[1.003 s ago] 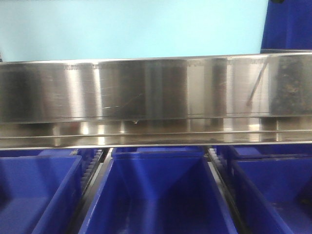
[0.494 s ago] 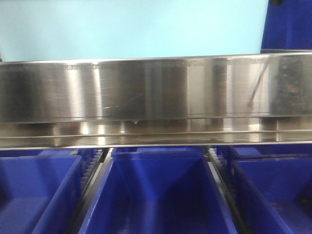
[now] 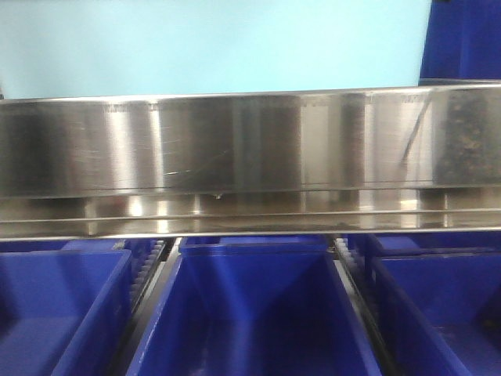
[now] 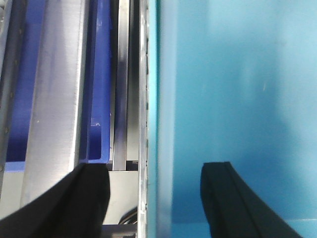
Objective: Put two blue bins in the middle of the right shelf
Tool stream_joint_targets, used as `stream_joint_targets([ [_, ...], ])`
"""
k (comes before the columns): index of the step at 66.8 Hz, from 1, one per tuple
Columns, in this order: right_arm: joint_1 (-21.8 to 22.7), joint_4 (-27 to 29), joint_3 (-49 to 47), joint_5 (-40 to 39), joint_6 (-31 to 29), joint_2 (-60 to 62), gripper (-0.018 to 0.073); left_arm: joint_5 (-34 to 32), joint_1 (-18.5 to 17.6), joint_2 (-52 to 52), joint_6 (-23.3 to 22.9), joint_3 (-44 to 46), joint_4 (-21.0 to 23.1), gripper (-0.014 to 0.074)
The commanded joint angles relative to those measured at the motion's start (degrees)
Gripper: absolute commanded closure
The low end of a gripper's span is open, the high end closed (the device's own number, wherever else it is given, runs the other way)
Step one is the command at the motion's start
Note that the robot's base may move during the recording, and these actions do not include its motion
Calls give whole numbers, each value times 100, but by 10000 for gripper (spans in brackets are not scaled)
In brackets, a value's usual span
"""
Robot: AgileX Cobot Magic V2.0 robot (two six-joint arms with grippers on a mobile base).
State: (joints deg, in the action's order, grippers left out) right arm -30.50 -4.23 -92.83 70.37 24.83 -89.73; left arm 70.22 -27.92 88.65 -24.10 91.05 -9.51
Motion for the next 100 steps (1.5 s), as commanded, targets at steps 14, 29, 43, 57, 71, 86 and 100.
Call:
stream_joint_targets([
  [14,3,-108,32,-40,-36,69,262,-25,25,-61,-9,-5,27,280],
  [29,3,-108,32,-40,-36,69,262,-25,25,-61,-9,-5,27,280],
  [43,3,49,32,-40,-36,68,307,-25,25,-61,-9,-5,385,280],
  [57,3,52,32,-40,-36,32,566,-25,25,-61,-9,-5,386,402],
  [71,3,164,32,-40,-36,32,726,-25,25,-61,-9,-5,386,688],
  [86,3,202,32,-40,-48,32,726,-25,25,-61,-9,-5,386,707],
  [100,3,204,32,-40,-48,32,726,-25,25,-61,-9,-5,386,707],
])
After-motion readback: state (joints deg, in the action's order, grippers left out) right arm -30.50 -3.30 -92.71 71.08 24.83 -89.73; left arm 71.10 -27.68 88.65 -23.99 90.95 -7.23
